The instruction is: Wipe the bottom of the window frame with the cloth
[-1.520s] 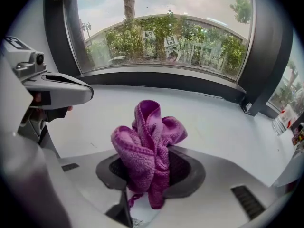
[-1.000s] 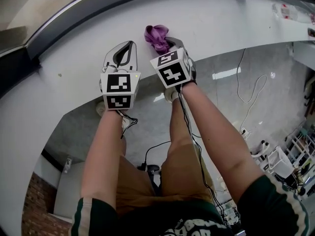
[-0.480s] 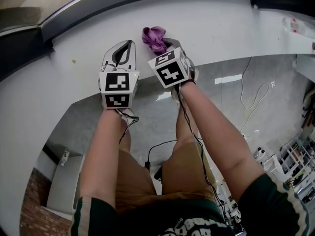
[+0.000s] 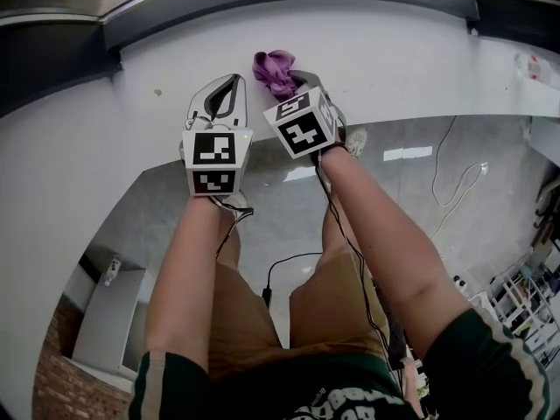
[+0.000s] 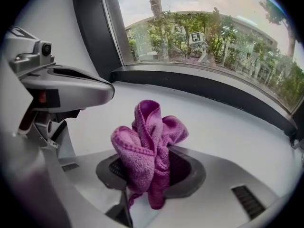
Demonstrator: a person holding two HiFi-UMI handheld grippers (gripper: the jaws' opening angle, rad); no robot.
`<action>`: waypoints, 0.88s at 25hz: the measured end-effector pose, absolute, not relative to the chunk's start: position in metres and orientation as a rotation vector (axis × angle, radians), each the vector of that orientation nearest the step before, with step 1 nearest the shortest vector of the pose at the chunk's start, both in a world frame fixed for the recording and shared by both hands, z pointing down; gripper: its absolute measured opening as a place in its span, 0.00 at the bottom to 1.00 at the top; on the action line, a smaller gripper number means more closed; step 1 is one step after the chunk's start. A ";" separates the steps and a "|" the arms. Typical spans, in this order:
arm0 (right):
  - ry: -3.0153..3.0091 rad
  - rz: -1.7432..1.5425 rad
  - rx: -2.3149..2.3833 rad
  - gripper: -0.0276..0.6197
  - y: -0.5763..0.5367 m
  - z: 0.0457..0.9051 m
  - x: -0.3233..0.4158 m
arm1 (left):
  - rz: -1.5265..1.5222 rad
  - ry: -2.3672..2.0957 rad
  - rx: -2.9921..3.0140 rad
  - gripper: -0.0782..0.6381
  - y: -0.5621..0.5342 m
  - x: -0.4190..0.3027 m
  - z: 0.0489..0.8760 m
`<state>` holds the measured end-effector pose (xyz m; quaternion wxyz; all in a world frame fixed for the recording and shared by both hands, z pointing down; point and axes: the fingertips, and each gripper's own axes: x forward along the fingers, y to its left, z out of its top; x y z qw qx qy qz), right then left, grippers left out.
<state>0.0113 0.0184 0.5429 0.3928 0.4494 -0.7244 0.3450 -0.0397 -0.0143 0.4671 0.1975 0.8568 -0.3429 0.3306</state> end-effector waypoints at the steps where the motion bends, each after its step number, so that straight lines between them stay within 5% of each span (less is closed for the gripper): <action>1: -1.844 0.874 1.131 0.30 0.018 0.543 0.005 | 0.927 -0.968 2.395 0.11 -0.015 -0.046 0.466; 22: -1.940 0.862 0.942 0.30 0.003 0.541 -0.134 | 0.933 -1.168 2.242 0.11 -0.016 -0.182 0.467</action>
